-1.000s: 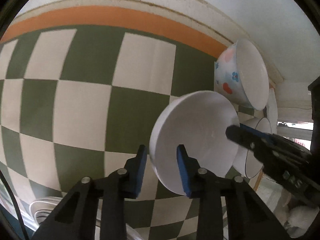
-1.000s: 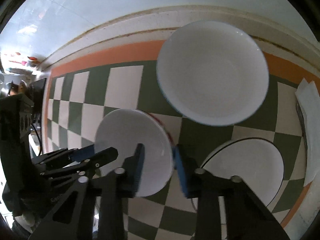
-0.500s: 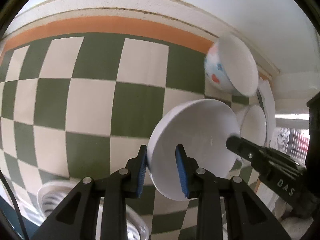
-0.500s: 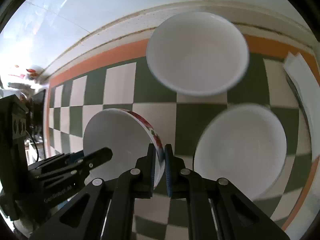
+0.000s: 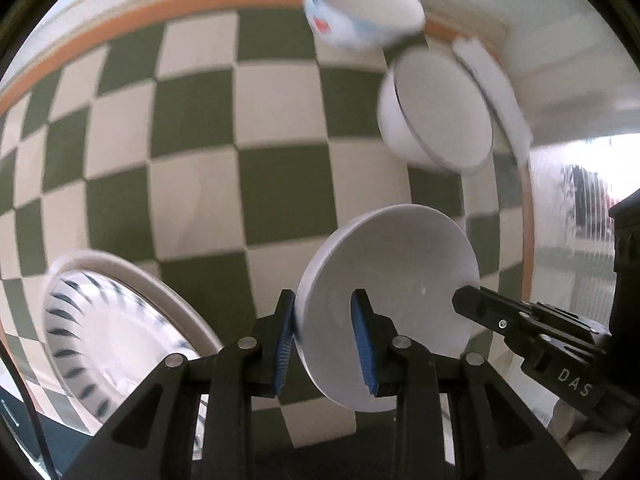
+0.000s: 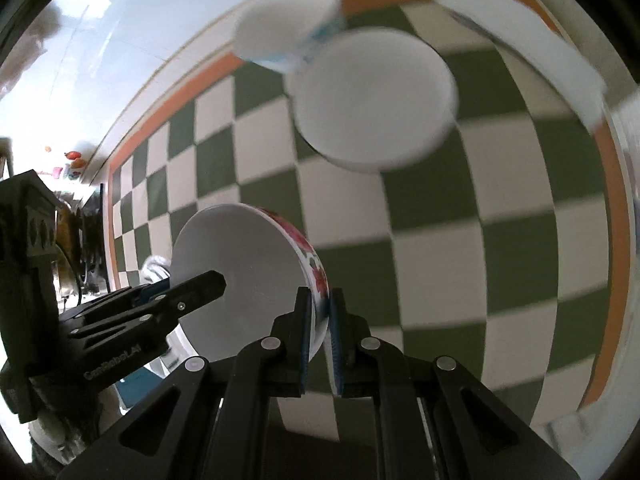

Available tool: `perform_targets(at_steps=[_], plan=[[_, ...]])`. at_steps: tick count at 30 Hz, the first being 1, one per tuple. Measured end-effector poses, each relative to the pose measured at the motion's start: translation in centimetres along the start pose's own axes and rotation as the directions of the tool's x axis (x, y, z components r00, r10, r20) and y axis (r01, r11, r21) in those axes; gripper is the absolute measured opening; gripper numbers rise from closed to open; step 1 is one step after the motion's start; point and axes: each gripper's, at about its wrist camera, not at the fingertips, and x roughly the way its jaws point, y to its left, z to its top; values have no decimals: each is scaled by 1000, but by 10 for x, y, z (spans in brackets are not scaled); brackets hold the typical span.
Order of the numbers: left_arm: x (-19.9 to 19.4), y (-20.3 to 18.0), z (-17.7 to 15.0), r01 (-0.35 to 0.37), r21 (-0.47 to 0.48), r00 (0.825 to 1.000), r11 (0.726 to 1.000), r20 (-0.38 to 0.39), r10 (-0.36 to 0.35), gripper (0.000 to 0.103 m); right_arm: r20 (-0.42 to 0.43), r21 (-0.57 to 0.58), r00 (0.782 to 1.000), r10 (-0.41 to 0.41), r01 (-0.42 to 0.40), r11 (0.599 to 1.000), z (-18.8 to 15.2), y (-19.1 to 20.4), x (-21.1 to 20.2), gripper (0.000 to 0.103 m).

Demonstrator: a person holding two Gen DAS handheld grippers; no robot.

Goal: Organize plates and bowls
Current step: 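Grasp a white bowl rim with both grippers and lift it, then lower the red-flower bowl into the plain white bowl with both grippers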

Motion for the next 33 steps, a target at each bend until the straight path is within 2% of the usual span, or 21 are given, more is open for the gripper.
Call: perform_targets(at_steps=[4,8,19,24,27,29,31,32,33], plan=[[23,-10,-9,-44,29,998,999,-46,45,26,-26,74,1000,17,-15,997,-21,-25,11,10],[33,-15,-15,-59,42,996,997,-69,62,26,-28,93,1000,14,-11,996,-30,-35,17,11],[46,-31,-12,-85,48,992,995,-92,89,26,-54,150,998,41,-32,988,-23,-46,36,13],[16,-32,-13,-99,26,995,995,-15,100,26,-74,153,994,75,-63,986,-16,-52,28,15],[-16,-32,-1,-58,-5,997,998,59,58,27,-55,161,996,71,-61,985,-10,-56,14,15],[-34,-35,16,-27,-12,994,1000,102,28,33,-30,148,998,53,-48,988,0,-56,-1,15],[-41,-35,37,-5,-19,992,1000,123,7,38,-3,157,997,77,-75,985,12,-59,-14,25],[-42,-35,49,6,-25,992,1000,125,-2,38,13,157,996,88,-89,984,19,-61,-20,40],[-41,-34,60,17,-36,992,999,126,-12,38,35,154,995,97,-102,983,26,-62,-26,49]])
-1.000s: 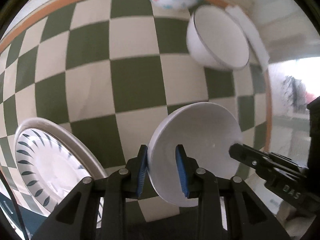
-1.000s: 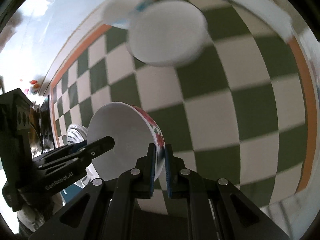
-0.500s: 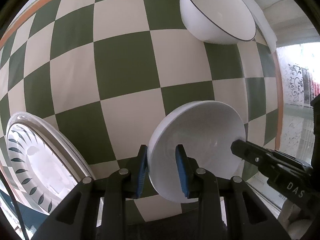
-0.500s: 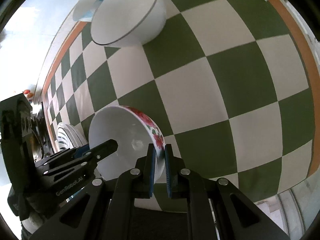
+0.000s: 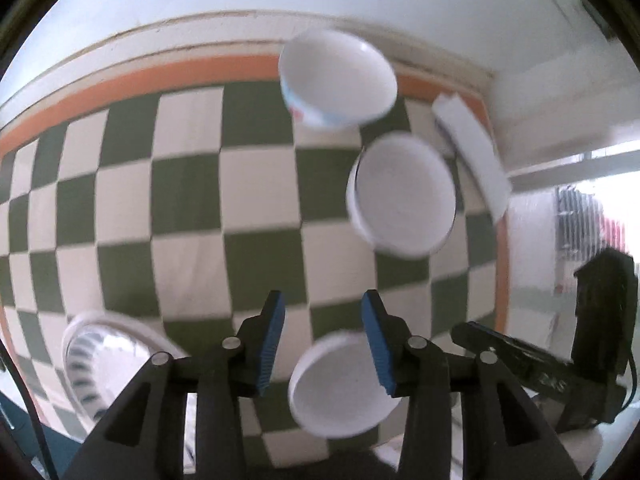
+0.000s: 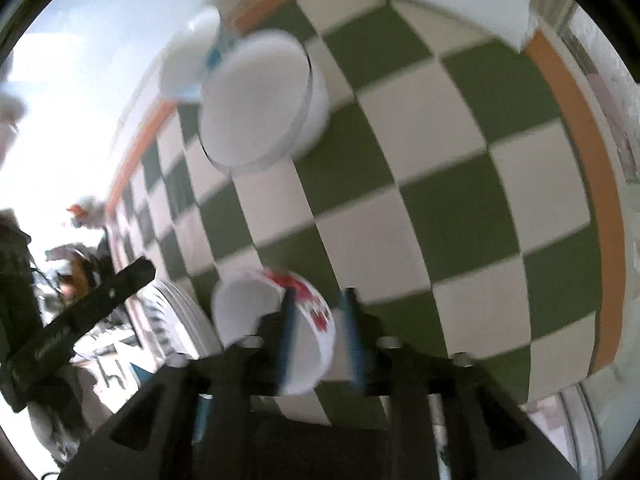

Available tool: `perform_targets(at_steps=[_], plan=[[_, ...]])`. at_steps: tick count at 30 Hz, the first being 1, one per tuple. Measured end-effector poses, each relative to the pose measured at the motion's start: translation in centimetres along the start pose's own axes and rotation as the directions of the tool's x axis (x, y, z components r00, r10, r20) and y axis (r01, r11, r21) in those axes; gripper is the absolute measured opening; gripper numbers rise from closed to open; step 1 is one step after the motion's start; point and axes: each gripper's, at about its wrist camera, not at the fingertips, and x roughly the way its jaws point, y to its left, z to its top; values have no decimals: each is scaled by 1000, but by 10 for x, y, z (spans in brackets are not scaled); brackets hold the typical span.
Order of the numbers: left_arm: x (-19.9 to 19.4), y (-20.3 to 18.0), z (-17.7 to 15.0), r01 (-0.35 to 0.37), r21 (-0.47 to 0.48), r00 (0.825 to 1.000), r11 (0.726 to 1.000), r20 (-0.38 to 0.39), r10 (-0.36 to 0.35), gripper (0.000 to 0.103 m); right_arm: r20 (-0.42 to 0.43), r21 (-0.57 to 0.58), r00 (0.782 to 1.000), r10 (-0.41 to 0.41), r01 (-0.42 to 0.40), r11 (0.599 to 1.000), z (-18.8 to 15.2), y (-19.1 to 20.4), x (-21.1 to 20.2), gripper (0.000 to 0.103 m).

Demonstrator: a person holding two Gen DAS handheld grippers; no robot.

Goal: Organize plates and bowls
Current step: 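Lower the red-flower bowl into the plain white bowl with both grippers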

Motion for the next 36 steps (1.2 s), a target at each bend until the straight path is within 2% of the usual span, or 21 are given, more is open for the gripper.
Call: perform_targets(at_steps=[3,6,13,16,17,19,21,22,30,36], plan=[[15,2,31,23,-40,1000,999,-16,-24,38,55,6,998,0,-1,1000,27,0,-14,50],[32,-1,47,34,-54,999,998,-40,-36,38,91,21,996,-3,1,1000,58,-3,-17,50],[79,-17,74,31,-26,990,999,-134,-34,38,84,15,996,-25,23,1000,106,3,4,50],[87,-21,74,19,-11,990,1000,-137,-21,35,54,10,998,-28,28,1000,117,6,22,50],[89,-23,74,17,4,991,1000,-133,-17,27,46,10,998,-30,29,1000,119,6,26,48],[91,-27,72,-2,37,991,999,-133,7,21,27,6,999,-34,34,999,123,8,35,34],[94,-30,71,11,51,991,999,-135,-4,20,34,-2,998,-58,58,998,123,9,38,16],[95,-33,70,8,66,991,998,-135,1,19,46,-12,996,-73,74,997,124,10,39,12],[93,-34,65,-6,88,991,996,-135,17,19,46,-32,994,-101,103,994,112,17,39,10],[68,-35,48,18,92,991,996,-131,-6,19,55,-34,994,-92,94,995,88,27,23,10]])
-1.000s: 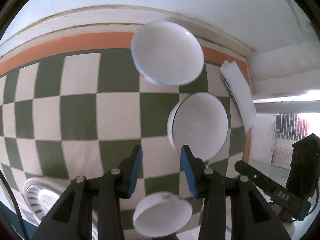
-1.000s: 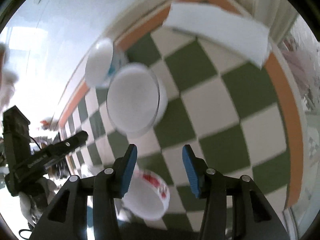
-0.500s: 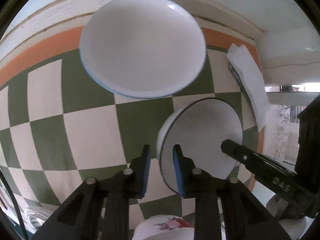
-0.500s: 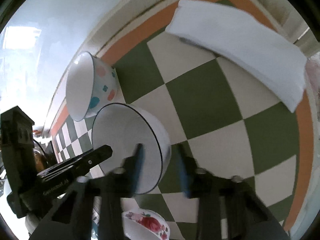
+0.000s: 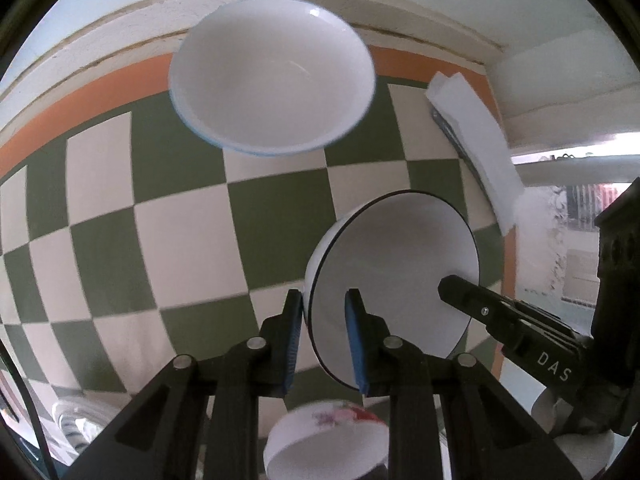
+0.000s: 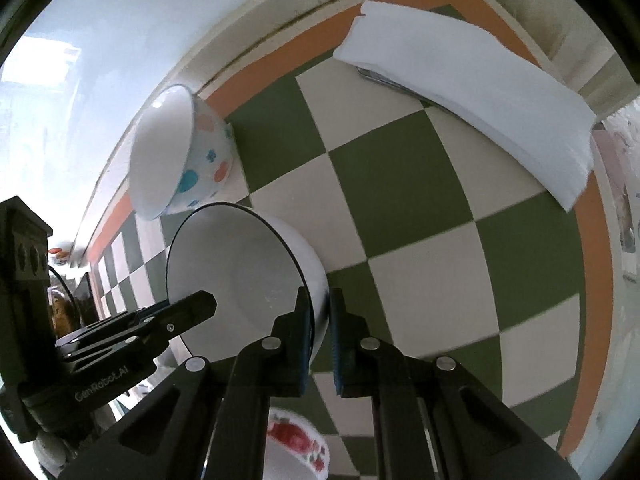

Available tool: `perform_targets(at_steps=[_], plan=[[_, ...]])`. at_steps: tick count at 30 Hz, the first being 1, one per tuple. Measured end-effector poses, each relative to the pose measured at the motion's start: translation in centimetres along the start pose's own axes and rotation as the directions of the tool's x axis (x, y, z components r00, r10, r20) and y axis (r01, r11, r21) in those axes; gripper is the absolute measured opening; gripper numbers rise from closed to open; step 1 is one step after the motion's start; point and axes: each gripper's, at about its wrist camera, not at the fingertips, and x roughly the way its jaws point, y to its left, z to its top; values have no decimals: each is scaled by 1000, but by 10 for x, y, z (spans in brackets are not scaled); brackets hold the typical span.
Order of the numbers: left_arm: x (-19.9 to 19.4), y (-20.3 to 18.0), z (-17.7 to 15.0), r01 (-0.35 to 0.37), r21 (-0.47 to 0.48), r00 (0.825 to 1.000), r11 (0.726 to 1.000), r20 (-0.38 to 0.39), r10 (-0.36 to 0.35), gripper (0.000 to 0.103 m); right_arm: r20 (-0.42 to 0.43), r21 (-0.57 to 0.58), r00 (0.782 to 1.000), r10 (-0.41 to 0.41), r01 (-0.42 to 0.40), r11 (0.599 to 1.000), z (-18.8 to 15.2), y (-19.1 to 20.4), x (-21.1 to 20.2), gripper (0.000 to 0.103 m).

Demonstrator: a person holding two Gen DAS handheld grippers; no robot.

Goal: Organize plates and bowls
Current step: 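Lower the red-flower bowl into the plain white bowl with both grippers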

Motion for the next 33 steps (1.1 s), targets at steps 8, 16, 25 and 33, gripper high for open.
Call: perform_targets(at_steps=[8,16,25,33], plan=[[-47,-13,-42,15,79,999,997,40,-18,19,21,-46,1000,2,-1,999,-57,17,-47,10],[-60,-7,-93,28,101,999,995,38,-32,19,34,-66,999,22,-20,998,-122,21,-83,12],[-28,14,-131,18,82,999,996,-35,-16,19,-38,-57,999,20,-22,998,-164,16,-51,12],[-3,12,-139,-35,121,995,992,-91,46,19,-77,-62,997,-24,19,998,-173,9,-24,12]])
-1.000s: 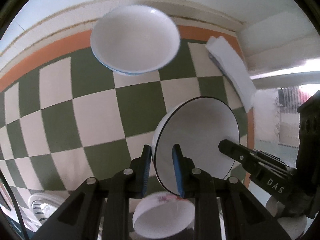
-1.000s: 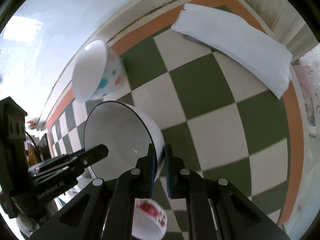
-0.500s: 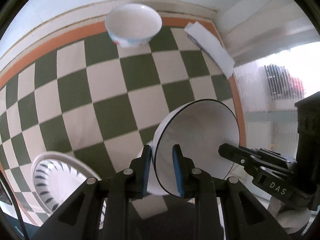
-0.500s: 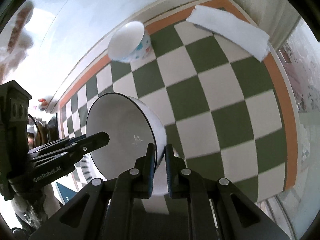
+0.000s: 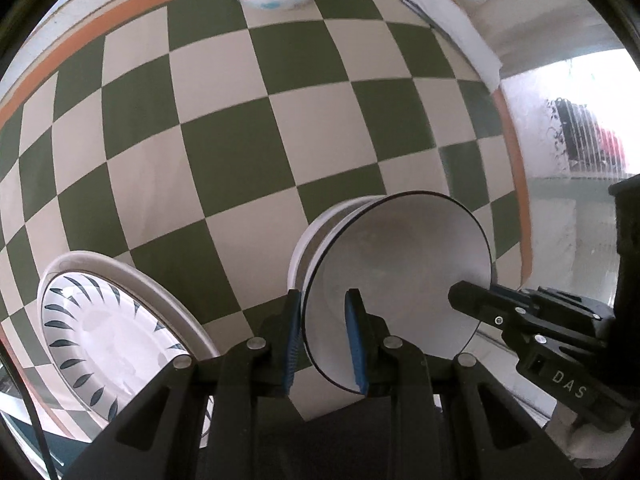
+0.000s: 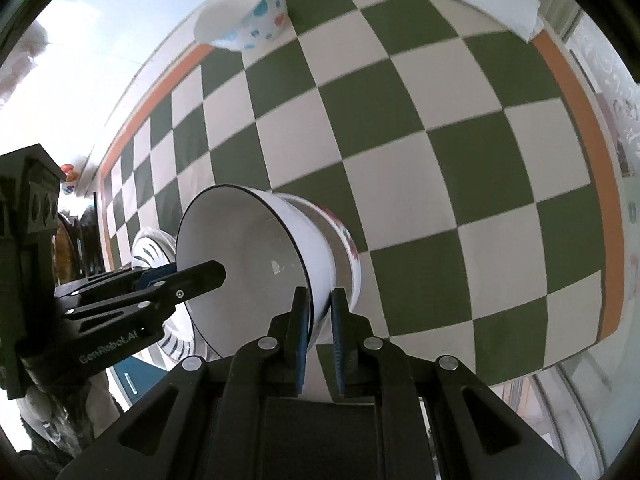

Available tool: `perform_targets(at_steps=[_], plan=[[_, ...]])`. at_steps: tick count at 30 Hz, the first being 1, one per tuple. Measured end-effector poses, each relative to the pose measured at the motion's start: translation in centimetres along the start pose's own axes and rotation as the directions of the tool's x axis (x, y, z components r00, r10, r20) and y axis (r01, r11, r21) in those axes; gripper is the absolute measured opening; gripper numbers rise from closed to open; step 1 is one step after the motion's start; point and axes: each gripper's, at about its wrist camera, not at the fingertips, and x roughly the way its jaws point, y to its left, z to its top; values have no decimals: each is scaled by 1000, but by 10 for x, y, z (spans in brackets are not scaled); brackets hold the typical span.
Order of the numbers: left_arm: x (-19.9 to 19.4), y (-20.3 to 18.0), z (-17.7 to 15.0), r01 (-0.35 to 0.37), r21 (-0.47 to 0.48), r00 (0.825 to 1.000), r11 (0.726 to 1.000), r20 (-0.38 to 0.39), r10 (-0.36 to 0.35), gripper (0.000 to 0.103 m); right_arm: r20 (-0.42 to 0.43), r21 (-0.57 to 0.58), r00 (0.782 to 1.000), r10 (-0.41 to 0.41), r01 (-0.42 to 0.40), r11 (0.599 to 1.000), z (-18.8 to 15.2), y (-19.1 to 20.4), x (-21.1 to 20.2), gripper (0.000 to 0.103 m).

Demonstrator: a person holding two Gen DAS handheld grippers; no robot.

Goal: Organize plates and bowls
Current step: 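Lower the red-flower bowl into the plain white bowl with both grippers, then open both grippers to release the nested bowls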

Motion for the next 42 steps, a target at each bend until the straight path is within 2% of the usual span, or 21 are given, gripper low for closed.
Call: perform_targets(at_steps=[14,21,24,27,28,30,32,36,39,42], plan=[[13,-8,3,-54,14,998,998,-12,54,19,-47,9,998,-37,37,999,3,-4,16,12],[7,-4,0,-29,-8,1000,1000,-4,29,19,-66,30,998,3,-1,1000,8,-8,12,14],[-12,0,0,13,-27,999,1000,33,-12,22,-59,20,998,20,-18,1000,12,-10,-2,14],[-42,3,9,46,-45,993,998,112,-40,22,-37,8,999,35,-35,999,22,-10,-22,14],[-54,6,15,51,-61,988,997,146,-41,22,-15,11,998,57,-56,998,30,-10,-32,16],[-73,14,32,65,-97,979,993,200,-45,30,12,12,996,89,-89,996,42,-10,-47,36],[-86,25,54,69,-129,970,989,239,-36,33,57,-1,990,126,-126,992,65,-7,-61,45],[-98,48,103,59,-202,961,978,277,-1,33,123,-31,979,165,-163,986,120,3,-71,48],[-93,68,142,67,-265,962,962,272,9,33,153,-26,975,159,-156,987,159,10,-65,48],[-79,84,173,100,-313,969,944,247,-21,33,173,-20,973,155,-154,988,206,18,-53,48]])
